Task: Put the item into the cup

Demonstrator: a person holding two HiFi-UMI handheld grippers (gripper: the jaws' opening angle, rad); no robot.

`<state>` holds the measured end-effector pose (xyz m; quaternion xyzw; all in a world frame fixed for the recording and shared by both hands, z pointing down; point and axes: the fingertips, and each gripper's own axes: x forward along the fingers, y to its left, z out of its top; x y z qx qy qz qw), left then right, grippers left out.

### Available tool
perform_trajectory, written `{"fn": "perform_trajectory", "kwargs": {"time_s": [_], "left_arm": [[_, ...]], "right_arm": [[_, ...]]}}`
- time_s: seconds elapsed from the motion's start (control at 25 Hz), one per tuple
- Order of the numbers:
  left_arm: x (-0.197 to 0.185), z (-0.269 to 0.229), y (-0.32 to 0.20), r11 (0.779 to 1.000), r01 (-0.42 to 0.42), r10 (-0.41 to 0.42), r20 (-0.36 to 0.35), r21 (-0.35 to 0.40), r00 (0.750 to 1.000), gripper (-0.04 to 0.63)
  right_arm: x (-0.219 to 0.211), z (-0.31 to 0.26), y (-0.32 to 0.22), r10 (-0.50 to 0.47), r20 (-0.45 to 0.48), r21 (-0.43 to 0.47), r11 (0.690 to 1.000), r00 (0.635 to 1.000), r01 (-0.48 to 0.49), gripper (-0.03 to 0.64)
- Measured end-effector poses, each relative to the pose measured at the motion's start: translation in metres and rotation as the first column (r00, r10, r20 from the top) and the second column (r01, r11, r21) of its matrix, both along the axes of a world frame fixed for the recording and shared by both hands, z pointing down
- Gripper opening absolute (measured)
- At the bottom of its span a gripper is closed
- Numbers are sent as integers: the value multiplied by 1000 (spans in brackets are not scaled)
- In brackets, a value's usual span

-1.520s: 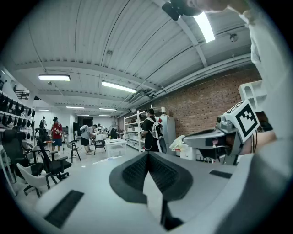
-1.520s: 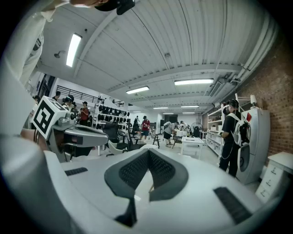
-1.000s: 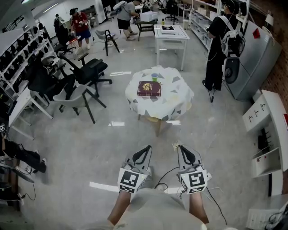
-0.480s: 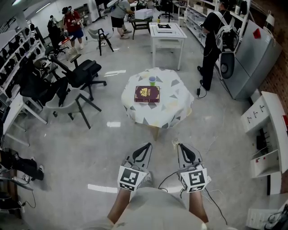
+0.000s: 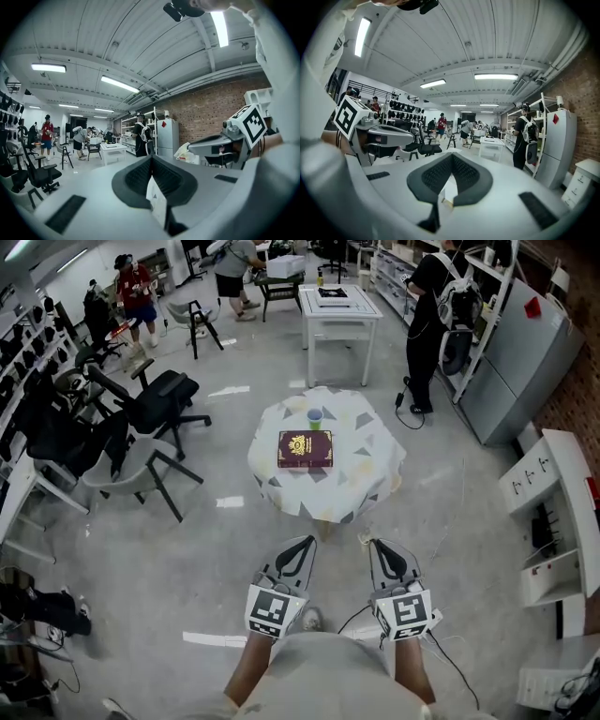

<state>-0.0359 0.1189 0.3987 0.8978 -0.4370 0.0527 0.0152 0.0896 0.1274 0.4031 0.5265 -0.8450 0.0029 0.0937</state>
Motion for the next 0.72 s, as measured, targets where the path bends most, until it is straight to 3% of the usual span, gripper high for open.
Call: {"fn": "perform_trajectory", "kwargs": {"time_s": [0.36,0.72], "left_arm": [[-22,9,-36,1000,0,0,-14,-20,1000,12],[-16,10,-70,1000,-3,3,-9,-24,1000,12]], "right_arm": [[-26,5,-28,-11,-11,-29,1000,1000,11,5],[-18,15,-65,-3,-8,-37,999,1000,3,5]]}}
